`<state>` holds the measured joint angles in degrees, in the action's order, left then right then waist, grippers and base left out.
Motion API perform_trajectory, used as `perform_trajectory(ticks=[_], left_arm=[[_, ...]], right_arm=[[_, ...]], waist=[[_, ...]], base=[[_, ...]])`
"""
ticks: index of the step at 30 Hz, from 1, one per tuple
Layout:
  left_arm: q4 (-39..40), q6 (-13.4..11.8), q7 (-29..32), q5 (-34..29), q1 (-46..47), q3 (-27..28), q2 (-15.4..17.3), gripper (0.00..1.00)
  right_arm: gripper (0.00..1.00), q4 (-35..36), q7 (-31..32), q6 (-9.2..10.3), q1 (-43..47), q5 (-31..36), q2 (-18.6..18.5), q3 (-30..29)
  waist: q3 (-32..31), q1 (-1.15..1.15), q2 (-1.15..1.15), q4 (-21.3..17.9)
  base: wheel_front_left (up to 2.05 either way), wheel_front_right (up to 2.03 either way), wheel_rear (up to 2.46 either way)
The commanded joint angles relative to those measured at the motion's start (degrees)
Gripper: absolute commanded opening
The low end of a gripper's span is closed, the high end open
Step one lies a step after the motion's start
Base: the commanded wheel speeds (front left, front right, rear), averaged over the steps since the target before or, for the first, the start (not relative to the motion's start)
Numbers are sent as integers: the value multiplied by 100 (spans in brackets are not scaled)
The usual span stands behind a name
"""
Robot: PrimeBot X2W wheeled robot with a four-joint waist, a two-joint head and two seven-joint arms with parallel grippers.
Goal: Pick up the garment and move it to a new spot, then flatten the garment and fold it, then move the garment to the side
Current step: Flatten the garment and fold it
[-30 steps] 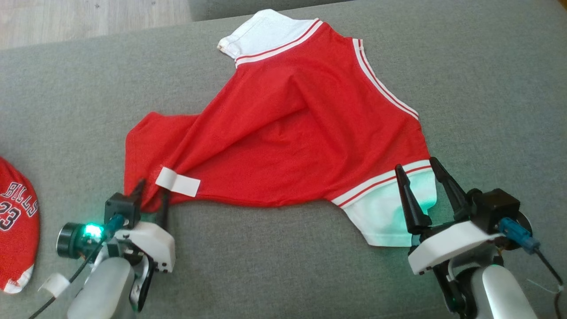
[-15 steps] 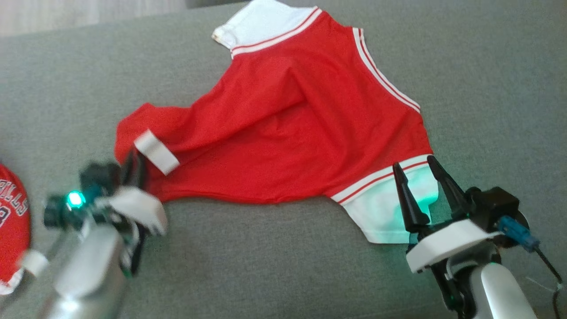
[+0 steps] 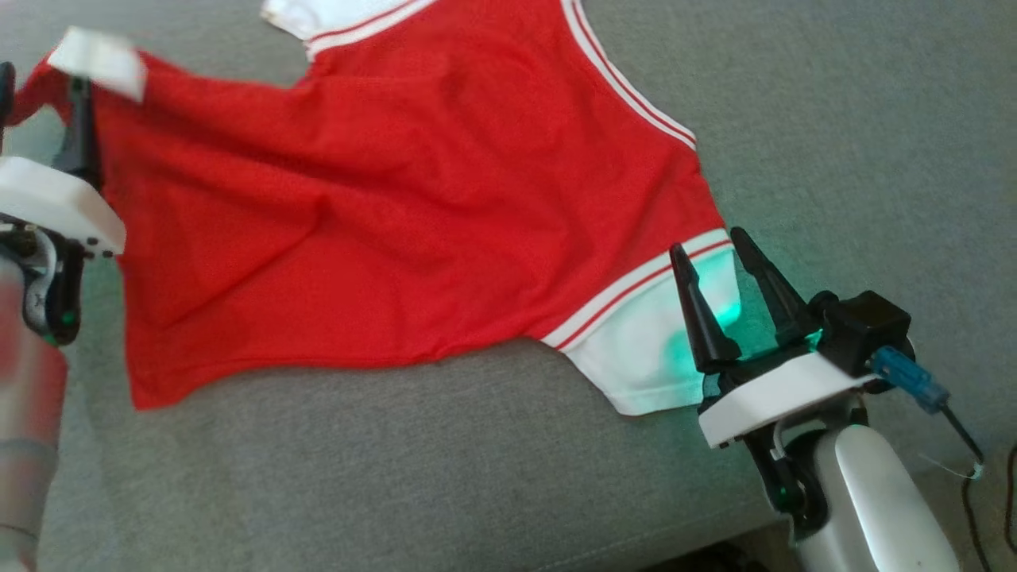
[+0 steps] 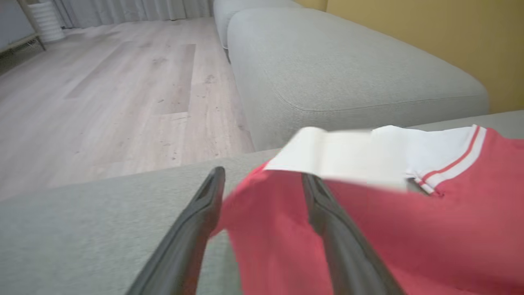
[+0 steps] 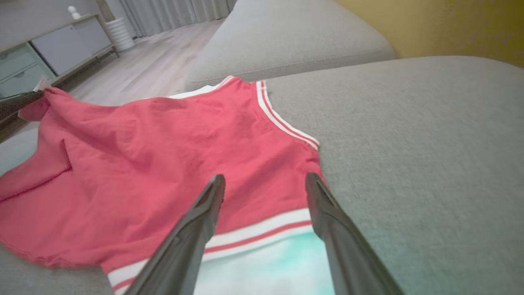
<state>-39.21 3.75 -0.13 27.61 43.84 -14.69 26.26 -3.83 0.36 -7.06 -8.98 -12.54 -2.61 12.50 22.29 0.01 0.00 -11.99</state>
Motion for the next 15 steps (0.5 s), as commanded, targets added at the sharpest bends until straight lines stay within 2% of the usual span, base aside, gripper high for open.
perform_trajectory(ticks=[1,6,10,15], left_arm=[[77,44,-113,76,230,226,233,100],[-50,93,-358,199,-49,149,-74,100],[72,131,-896,427,-579,229,-388,100],[513,17,-1398,440,-1517,314,-661,100]], right_arm=[[100,126,-80,-43,-140,-9,-27,94],[100,4,-95,-43,-141,64,-27,-45],[100,6,-49,-43,-76,127,-27,-136],[100,69,91,-43,131,254,-29,-291]], waist=[[34,-1,0,-38],[-256,-1,0,203],[-606,-1,0,449],[-1070,-1,0,738]], base=[[0,0,0],[0,0,0],[0,0,0],[0,0,0]])
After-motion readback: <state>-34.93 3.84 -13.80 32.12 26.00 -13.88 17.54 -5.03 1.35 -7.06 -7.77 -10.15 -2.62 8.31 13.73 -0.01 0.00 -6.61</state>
